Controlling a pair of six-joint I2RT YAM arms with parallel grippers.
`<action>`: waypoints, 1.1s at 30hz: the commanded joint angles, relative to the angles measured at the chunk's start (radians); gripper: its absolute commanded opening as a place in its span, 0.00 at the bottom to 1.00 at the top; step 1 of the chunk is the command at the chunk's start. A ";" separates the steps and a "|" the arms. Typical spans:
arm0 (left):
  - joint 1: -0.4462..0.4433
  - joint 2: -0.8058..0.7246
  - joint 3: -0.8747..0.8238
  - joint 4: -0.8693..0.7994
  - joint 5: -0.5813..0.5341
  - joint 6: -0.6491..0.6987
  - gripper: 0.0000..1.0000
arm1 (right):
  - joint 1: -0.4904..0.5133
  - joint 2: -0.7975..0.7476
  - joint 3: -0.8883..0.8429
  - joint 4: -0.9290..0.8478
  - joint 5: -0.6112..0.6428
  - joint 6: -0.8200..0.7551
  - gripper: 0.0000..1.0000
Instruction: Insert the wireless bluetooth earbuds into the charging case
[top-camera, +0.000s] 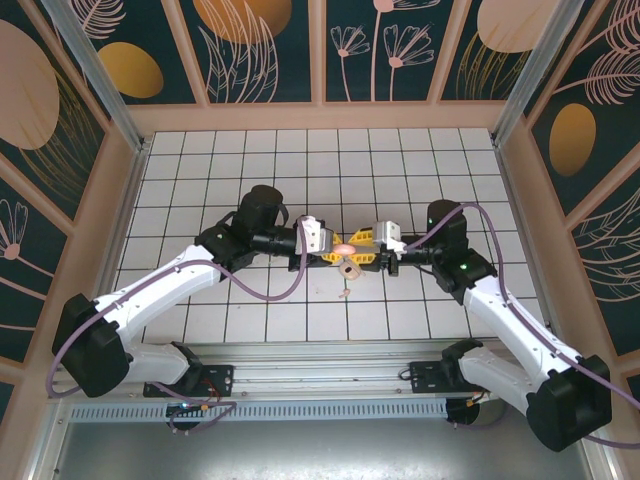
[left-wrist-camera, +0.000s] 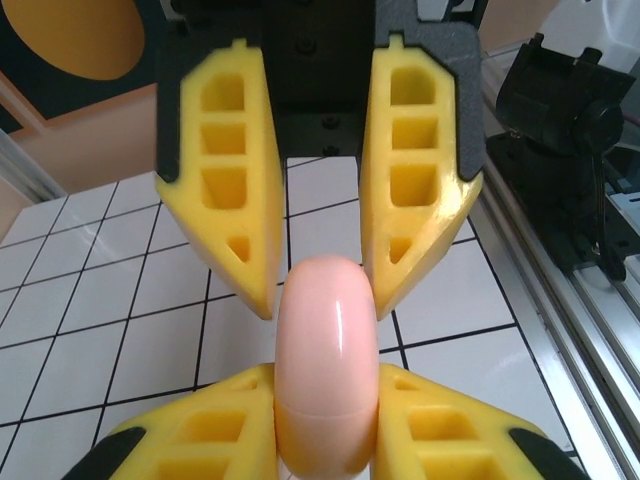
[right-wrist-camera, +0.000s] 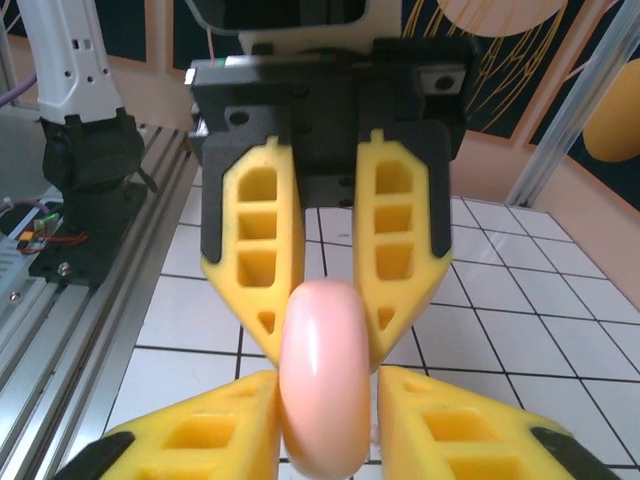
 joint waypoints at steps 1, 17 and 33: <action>-0.005 0.006 0.000 -0.005 0.015 0.010 0.23 | 0.012 0.014 0.007 0.077 -0.027 0.035 0.33; -0.005 -0.010 -0.018 0.020 0.008 -0.003 0.39 | 0.019 0.026 0.023 0.059 -0.040 0.021 0.17; -0.004 -0.002 -0.026 0.036 0.006 -0.021 0.31 | 0.017 0.011 0.018 0.068 -0.038 0.024 0.17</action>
